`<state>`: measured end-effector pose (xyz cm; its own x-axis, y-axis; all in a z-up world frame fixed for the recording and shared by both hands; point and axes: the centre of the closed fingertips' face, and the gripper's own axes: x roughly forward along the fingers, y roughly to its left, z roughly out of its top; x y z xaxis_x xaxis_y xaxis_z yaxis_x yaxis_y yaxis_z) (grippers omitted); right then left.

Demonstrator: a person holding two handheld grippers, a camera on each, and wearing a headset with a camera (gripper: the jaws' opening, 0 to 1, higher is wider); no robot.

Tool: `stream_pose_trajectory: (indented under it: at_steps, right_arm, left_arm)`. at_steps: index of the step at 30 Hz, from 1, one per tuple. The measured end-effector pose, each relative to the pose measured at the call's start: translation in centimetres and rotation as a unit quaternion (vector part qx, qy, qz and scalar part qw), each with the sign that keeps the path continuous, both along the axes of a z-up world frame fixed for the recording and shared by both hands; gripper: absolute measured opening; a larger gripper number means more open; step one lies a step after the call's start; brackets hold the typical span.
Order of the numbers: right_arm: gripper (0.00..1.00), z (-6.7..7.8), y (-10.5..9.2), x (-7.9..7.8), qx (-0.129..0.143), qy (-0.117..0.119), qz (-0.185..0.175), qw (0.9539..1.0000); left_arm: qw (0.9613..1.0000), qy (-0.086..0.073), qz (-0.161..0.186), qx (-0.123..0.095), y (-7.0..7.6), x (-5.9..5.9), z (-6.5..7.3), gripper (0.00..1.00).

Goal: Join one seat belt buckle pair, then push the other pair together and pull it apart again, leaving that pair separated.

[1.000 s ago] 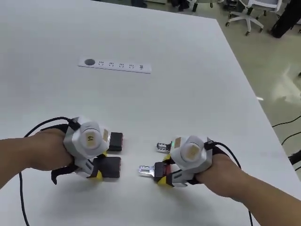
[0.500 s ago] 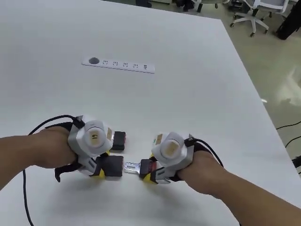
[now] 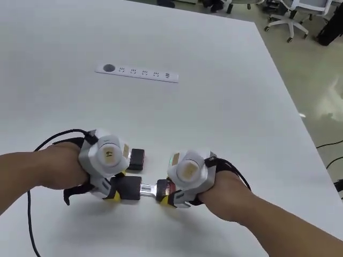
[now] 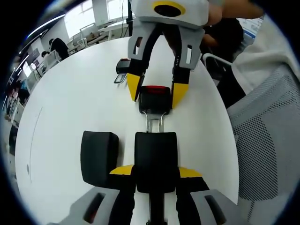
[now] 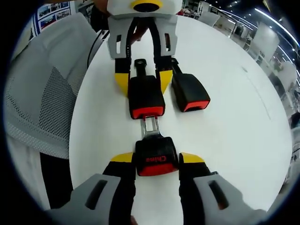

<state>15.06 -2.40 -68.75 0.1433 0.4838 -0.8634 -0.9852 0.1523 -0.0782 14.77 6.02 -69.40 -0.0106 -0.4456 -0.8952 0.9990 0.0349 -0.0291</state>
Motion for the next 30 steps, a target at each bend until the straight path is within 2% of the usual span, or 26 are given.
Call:
stream_pose_trajectory:
  at_steps: [9,15,23,26,27,30]
  right_arm:
    - [0.33,-0.1,1.1,-0.2,0.026,0.007,0.007,0.9996]
    - [0.33,-0.4,1.1,0.0,0.039,0.020,0.008,0.9990]
    - [0.32,-0.5,2.1,-0.1,0.052,0.020,0.009,0.9984]
    - [0.31,-0.6,2.3,0.1,0.057,0.029,0.007,0.9979]
    - [0.31,-0.6,2.9,0.0,0.072,0.040,-0.003,0.9966]
    - [0.31,-0.5,3.2,-0.3,0.066,0.031,0.004,0.9974]
  left_arm:
    - [1.0000,0.000,0.000,0.000,0.1,0.0,0.0,0.34]
    - [1.0000,-0.001,-0.004,0.000,0.1,0.0,0.0,0.34]
    - [1.0000,-0.001,-0.009,0.002,0.1,0.0,0.1,0.33]
    - [0.9999,-0.003,-0.009,-0.003,0.1,-0.1,0.2,0.33]
    - [0.9999,-0.002,-0.010,-0.003,0.1,-0.1,0.2,0.33]
    - [0.9999,-0.003,-0.012,-0.004,0.1,-0.1,0.3,0.33]
